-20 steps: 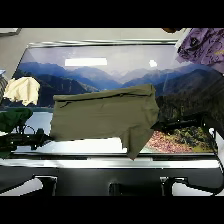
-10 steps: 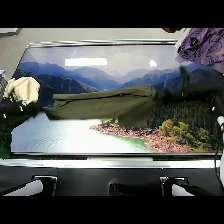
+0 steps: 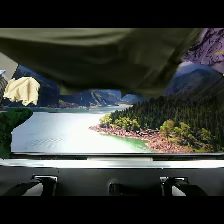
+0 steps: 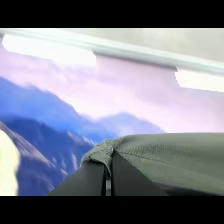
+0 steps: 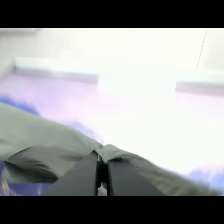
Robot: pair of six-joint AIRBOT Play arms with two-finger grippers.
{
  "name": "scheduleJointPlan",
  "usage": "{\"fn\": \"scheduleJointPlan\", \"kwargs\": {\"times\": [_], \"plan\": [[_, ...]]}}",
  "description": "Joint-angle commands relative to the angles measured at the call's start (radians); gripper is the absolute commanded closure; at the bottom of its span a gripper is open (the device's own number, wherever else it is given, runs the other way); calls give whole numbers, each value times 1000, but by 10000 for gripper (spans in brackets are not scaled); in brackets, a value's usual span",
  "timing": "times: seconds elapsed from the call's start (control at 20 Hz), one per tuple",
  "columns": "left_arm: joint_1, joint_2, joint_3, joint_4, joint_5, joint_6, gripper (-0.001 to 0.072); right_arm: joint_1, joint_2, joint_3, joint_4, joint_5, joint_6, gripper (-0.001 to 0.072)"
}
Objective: Fold the clothes and pants, and hang the long-sleeved shirts on hangers.
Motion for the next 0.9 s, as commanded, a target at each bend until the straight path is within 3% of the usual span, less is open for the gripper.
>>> {"fn": "scheduleJointPlan", "kwargs": {"times": [0.0, 0.2, 0.4, 0.6, 0.85], "plan": [[-45, 159, 32, 199, -89, -96, 696, 5, 173, 70, -69, -45, 103, 685], [-45, 278, -37, 214, -218, -111, 696, 4, 267, 70, -117, -79, 207, 685], [-45, 224, -38, 186, -240, -97, 697, 5, 209, 42, -126, -115, 276, 685], [-46, 1, -39, 61, -279, 0, 696, 5, 41, -76, -118, -145, 319, 684], [-69, -430, -38, 48, -209, 11, 695, 5, -314, -144, -102, -107, 307, 684]]}}
